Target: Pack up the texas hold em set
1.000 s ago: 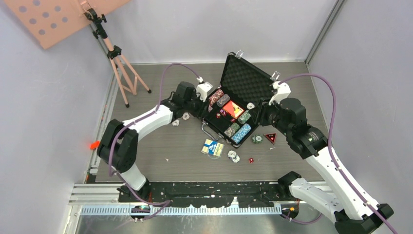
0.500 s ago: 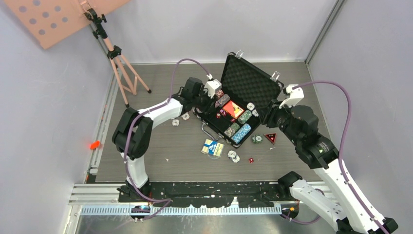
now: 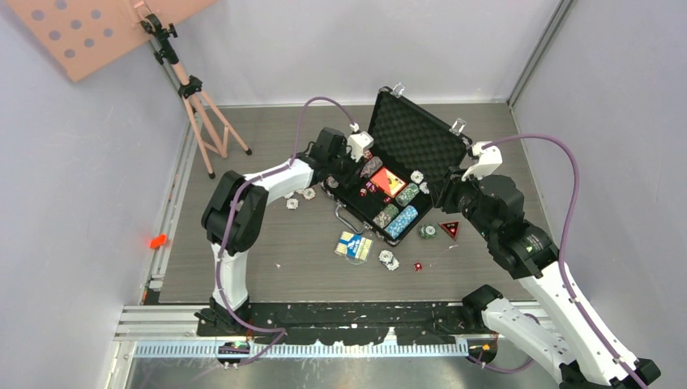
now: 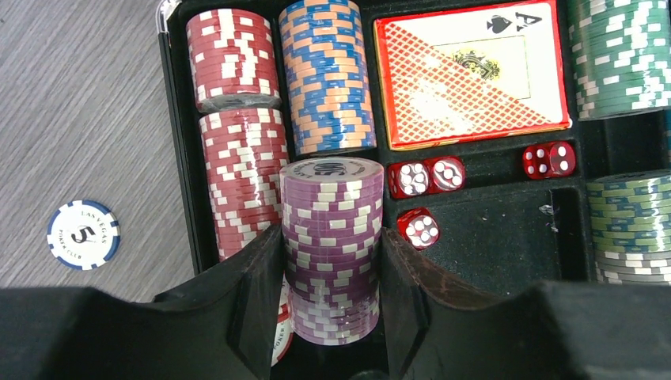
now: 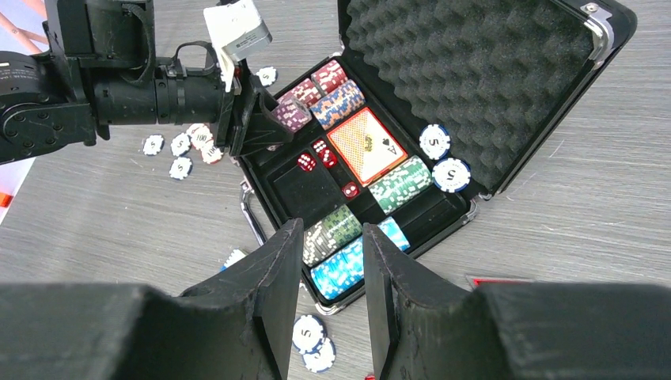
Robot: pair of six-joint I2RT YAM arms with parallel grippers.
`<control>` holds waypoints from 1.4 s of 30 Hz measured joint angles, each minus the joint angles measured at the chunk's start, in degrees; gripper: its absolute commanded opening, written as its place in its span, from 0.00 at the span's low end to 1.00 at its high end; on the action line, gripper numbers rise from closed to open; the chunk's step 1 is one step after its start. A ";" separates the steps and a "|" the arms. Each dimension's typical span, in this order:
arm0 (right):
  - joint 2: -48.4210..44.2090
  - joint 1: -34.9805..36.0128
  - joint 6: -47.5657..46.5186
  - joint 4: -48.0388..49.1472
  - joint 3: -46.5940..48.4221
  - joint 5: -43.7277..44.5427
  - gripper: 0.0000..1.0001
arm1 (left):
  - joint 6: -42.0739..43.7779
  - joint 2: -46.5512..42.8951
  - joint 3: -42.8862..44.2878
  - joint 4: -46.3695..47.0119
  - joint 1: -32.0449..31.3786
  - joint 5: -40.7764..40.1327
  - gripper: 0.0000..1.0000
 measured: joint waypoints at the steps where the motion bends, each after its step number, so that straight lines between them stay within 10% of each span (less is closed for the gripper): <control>1: 0.00 0.00 0.00 0.00 -0.02 0.11 0.40 | -0.02 0.02 0.04 -0.13 -0.09 -0.22 0.55; 9: 0.02 0.00 0.00 -0.02 -0.13 0.46 0.40 | -0.02 -0.33 0.52 -0.33 -0.85 -0.87 0.69; 20: 0.07 0.00 0.44 -0.02 -0.13 0.42 0.40 | -3.82 -9.92 -4.48 0.83 -0.94 -2.23 0.00; 42: 1.62 0.00 0.42 0.04 -0.35 -0.22 0.40 | -12.37 -4.31 -8.50 -2.12 -0.94 -4.33 0.00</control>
